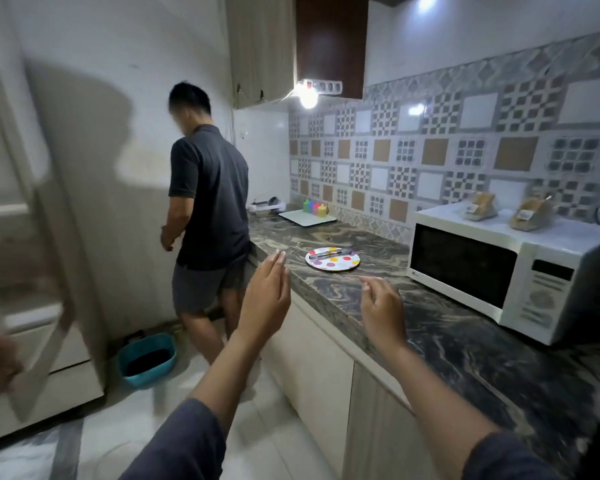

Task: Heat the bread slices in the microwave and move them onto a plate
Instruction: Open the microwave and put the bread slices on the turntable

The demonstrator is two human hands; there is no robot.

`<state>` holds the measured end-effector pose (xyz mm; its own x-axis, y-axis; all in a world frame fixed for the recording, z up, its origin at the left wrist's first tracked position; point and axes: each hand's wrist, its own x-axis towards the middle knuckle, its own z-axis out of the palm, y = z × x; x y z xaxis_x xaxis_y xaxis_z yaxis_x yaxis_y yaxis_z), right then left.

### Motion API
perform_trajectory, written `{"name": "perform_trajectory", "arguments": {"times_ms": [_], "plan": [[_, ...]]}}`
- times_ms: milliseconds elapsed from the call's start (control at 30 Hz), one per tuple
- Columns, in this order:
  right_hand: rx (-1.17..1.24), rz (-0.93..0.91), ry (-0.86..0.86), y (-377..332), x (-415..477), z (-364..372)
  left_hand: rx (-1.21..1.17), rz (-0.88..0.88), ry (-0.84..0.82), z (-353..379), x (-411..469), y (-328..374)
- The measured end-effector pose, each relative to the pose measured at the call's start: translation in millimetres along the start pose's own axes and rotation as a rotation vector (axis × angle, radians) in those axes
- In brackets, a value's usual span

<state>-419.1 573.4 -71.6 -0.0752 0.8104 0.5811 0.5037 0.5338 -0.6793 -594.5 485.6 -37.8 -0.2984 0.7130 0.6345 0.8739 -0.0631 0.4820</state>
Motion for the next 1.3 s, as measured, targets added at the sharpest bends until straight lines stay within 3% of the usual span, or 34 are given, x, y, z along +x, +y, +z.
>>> {"name": "perform_trajectory", "arguments": {"times_ms": [200,533,867,1067,1300], "plan": [[-0.072,0.127,0.092,74,73,17,-0.075,0.046,-0.147,102,73,-20],[-0.291,0.242,0.400,180,176,-4,-0.263,0.359,-0.387,276,213,19],[-0.529,0.393,0.576,256,197,-102,-0.617,0.492,-0.737,424,211,132],[-0.638,0.347,0.603,285,225,-162,-0.713,0.415,-0.836,484,192,196],[-0.715,0.314,0.474,336,248,-190,-0.817,0.182,-0.890,542,162,237]]}}
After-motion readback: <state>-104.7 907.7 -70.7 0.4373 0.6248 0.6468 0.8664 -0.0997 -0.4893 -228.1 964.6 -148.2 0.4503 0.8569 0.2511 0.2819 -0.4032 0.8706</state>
